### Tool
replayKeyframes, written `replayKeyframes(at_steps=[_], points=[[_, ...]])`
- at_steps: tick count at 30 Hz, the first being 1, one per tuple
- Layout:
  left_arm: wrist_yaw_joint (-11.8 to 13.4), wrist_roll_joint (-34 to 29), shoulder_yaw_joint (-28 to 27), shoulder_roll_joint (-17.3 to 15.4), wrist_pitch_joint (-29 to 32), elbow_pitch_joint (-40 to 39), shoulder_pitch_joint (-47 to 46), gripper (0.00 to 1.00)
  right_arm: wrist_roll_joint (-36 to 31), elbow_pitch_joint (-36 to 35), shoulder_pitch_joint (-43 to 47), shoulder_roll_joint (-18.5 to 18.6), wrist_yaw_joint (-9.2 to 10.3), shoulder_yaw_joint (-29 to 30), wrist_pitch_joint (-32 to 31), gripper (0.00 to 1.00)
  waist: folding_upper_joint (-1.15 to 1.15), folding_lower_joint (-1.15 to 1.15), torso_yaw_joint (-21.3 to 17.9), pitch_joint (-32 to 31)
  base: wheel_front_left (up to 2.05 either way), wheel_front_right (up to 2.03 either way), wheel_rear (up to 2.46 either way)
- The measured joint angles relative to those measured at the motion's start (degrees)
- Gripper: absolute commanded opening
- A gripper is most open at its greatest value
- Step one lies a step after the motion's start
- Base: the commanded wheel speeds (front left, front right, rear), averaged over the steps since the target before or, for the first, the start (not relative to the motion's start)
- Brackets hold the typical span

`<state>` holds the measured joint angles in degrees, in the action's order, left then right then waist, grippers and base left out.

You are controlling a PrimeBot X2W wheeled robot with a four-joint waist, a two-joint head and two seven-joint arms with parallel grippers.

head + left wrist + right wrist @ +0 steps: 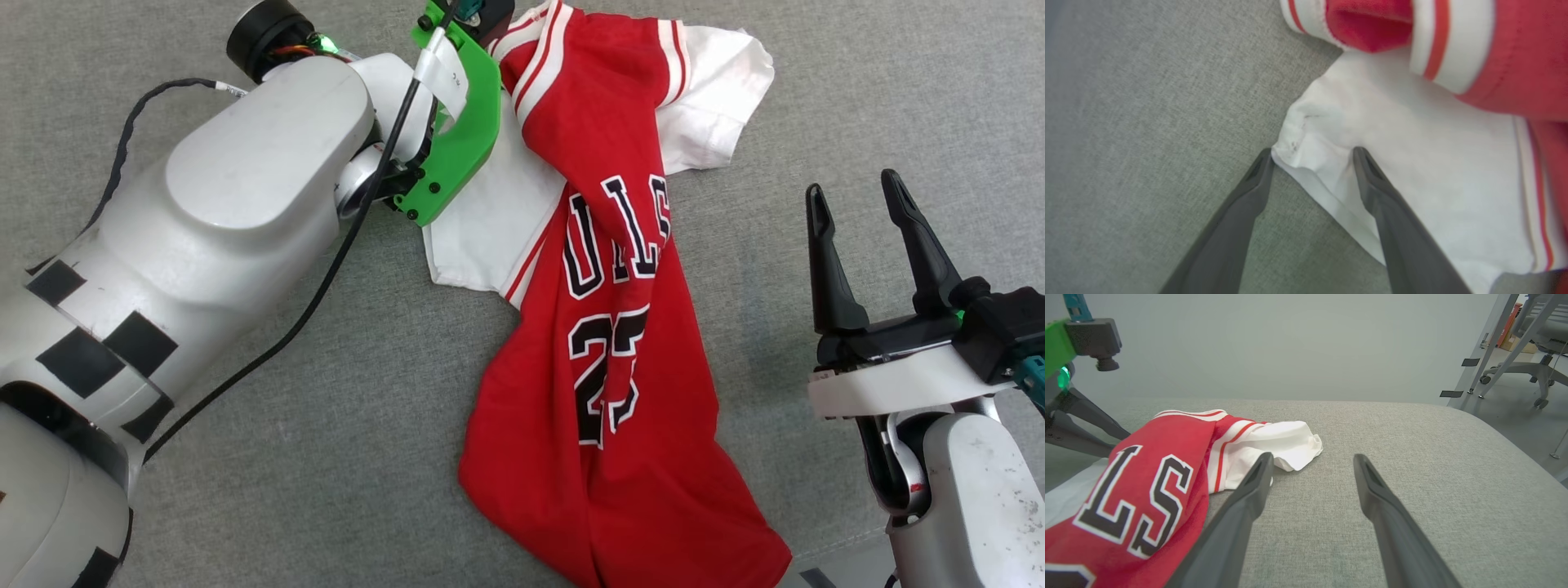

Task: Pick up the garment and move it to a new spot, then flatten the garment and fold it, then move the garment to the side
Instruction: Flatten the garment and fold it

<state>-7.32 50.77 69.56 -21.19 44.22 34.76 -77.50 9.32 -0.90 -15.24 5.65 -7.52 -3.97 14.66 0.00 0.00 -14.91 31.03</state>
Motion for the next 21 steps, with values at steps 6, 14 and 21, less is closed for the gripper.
replayKeyframes(at_steps=[6,14,21], points=[[0.0,1.16,1.43,-0.68,-1.55,-1.23,-0.65,0.0,-0.01,0.43,-0.23,-0.27,0.0,0.57,0.0,1.0,0.0,0.0,-0.26,0.47,0.0,0.0,0.0],[-0.01,0.1,3.64,-0.85,-14.86,-1.91,0.9,0.0,-0.45,1.24,0.1,0.2,0.0,2.36,0.0,1.0,0.0,0.0,1.83,-2.37,0.0,0.0,0.0],[0.04,0.77,1.31,-4.77,-28.49,-1.59,4.57,0.0,-0.71,2.4,3.15,0.81,0.0,4.33,0.0,1.0,0.0,0.0,4.94,-6.28,0.0,0.0,0.0]])
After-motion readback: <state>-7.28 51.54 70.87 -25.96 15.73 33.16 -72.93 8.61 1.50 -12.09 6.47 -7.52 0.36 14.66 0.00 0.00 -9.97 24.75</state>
